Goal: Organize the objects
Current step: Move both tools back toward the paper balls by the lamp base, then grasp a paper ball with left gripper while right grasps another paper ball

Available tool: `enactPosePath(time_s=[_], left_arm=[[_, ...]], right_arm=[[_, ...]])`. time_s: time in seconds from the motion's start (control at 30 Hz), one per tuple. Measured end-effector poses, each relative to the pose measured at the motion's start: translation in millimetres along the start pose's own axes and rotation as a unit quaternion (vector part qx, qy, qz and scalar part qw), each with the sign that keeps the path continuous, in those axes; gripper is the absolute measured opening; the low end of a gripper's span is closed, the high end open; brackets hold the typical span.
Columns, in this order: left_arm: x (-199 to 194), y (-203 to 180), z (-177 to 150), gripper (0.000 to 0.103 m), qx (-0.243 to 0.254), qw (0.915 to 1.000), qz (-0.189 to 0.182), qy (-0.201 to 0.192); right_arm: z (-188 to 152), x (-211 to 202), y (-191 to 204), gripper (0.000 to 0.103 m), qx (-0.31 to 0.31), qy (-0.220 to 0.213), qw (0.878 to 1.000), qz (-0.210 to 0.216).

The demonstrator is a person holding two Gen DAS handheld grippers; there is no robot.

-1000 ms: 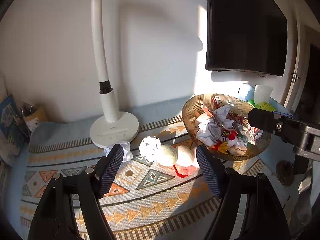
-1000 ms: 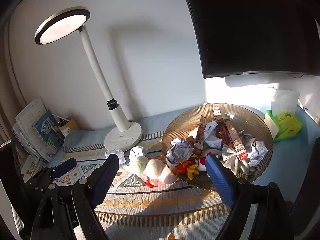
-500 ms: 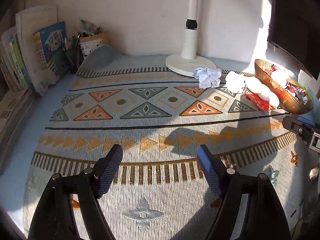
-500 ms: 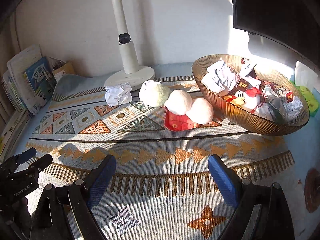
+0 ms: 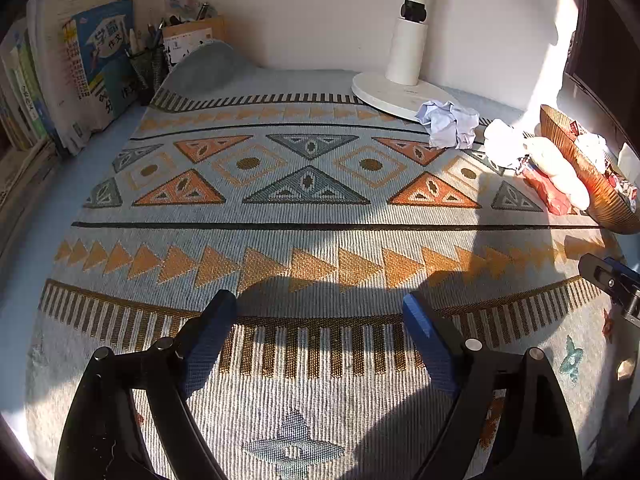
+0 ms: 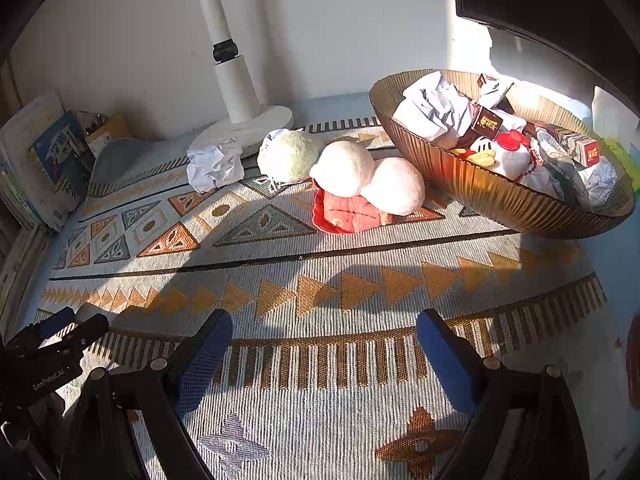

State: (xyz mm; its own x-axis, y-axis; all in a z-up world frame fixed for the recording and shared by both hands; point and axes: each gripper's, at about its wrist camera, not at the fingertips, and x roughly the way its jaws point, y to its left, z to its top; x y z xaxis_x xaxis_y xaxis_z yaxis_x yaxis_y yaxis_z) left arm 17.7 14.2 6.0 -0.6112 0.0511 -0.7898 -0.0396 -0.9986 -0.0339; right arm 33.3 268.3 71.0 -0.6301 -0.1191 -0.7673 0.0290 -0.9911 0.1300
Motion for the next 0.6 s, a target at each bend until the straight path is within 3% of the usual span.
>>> enactPosePath(time_s=[0.17, 0.27, 0.37, 0.43, 0.5, 0.6], left_arm=[[0.4, 0.2, 0.1, 0.085, 0.001, 1.0, 0.0, 0.001], [0.9, 0.1, 2.0, 0.085, 0.006, 1.0, -0.001, 0.008], [-0.4, 3.0, 15.2, 0.085, 0.005, 0.9976, -0.066, 0.02], [-6.8, 4.1, 33.8, 0.085, -0.009, 0.9951, -0.098, 0.006], [-11.3, 1.1, 58.7, 0.085, -0.016, 0.9894, -0.145, -0.003], [-5.7, -8.8, 101.9, 0.085, -0.024, 0.9747, -0.222, -0.003]], right_arm=[[0.9, 1.1, -0.6, 0.093, -0.001, 0.008, 1.0, 0.006], [7.1, 1.3, 0.8, 0.093, -0.011, 0.024, 0.999, 0.036], [29.0, -9.8, 7.2, 0.093, -0.017, 0.021, 0.998, 0.048], [53.7, -24.1, 13.1, 0.093, -0.021, -0.001, 0.997, 0.068], [81.7, -31.0, 22.7, 0.093, -0.039, -0.016, 0.998, 0.052], [120.6, -9.6, 39.3, 0.093, -0.089, 0.025, 0.995, 0.028]])
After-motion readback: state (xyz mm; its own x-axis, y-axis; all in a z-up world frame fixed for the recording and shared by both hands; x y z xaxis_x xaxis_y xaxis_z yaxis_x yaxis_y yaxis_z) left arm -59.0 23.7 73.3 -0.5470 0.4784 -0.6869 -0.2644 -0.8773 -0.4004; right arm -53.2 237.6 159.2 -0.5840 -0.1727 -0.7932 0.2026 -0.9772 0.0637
